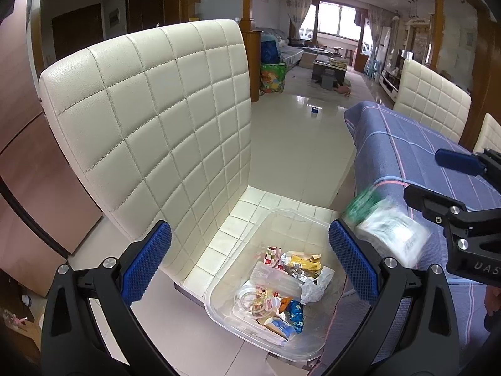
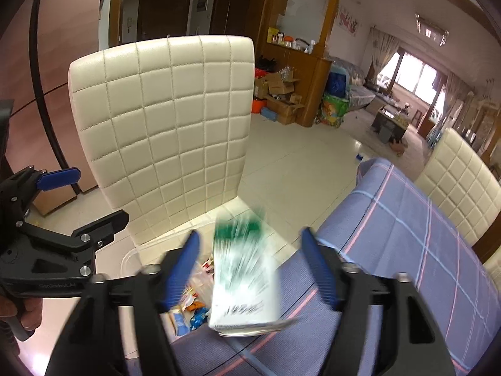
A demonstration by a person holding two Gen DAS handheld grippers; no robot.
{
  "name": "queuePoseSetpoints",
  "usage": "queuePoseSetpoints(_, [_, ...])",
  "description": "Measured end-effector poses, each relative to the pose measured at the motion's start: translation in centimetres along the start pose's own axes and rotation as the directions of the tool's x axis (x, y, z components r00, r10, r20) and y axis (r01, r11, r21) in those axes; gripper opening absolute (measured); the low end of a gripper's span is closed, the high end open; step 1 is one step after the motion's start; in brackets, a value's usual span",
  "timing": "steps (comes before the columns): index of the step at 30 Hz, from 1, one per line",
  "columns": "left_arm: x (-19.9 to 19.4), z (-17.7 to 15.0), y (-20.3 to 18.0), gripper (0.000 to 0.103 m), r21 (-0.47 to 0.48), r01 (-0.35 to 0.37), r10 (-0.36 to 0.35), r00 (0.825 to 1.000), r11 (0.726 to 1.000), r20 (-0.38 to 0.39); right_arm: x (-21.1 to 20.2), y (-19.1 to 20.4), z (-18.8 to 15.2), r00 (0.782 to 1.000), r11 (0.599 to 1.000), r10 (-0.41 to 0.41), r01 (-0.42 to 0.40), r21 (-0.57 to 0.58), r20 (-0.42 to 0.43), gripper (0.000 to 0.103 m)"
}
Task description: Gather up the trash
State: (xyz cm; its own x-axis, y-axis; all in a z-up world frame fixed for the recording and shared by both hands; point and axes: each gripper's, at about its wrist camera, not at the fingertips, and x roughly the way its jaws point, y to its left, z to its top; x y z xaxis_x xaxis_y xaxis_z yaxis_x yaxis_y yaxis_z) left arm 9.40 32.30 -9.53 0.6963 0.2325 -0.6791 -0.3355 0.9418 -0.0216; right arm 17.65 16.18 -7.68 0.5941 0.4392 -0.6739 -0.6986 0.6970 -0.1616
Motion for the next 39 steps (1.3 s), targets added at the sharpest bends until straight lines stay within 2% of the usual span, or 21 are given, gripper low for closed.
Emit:
queuePoseSetpoints(10, [-0.3, 0.3, -1.5, 0.099, 0.039, 0.001, -0.001, 1.0, 0.999, 0.007, -0.6, -0.9, -0.5, 1.0, 1.0, -0.007, 0.007, 0.018, -0.014, 0.073])
queuePoseSetpoints(28, [-2.2, 0.7, -5.1, 0.099, 0.085, 0.03, -0.033, 0.999, 0.996, 0.035, -3.5, -3.7, -2.0, 0.999, 0.995, -0.034, 0.033, 0.092, 0.008, 0.073])
queuePoseSetpoints(39, [-6.0, 0.8, -8.1, 0.099, 0.061, 0.059, -0.063, 0.995, 0.996, 0.072, -9.1, -6.2, -3.8, 0.986, 0.967, -0.164, 0.158, 0.201, 0.011, 0.073])
